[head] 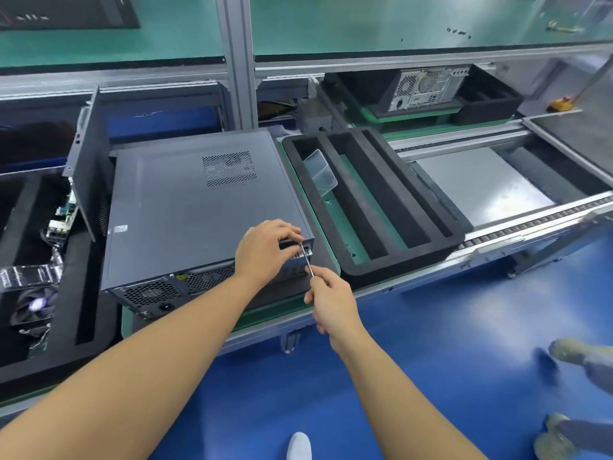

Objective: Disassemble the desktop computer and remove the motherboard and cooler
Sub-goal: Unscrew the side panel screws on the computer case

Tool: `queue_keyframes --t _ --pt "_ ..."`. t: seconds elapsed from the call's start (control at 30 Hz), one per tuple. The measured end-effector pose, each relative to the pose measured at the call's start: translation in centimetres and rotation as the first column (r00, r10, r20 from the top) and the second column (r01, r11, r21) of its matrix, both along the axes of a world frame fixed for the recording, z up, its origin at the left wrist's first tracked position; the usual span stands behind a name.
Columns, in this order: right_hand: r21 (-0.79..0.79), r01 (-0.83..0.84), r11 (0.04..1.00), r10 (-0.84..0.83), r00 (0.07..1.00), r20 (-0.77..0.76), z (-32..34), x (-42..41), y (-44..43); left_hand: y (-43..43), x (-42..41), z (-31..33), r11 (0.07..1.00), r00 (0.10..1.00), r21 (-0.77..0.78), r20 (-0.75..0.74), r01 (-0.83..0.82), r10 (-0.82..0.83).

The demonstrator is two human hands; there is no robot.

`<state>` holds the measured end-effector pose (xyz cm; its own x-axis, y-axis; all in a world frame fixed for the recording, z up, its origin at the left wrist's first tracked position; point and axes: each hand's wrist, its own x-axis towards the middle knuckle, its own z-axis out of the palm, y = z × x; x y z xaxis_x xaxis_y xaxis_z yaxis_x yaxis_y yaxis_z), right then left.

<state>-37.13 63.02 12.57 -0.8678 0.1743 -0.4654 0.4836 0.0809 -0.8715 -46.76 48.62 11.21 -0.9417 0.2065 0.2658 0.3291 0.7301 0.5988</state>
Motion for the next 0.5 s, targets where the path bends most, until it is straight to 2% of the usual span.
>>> queue_keyframes --t 0.4,0.5 --pt "-0.04 -0.008 0.999 0.009 1.0 0.029 -0.17 -0.46 0.46 0.1 0.02 -0.31 1.0 0.999 -0.005 -0.038 -0.001 0.001" --pt "-0.145 0.015 0.989 -0.003 0.997 0.081 -0.06 -0.87 0.85 0.12 -0.06 -0.32 1.0 0.999 -0.004 -0.043 0.004 -0.004"
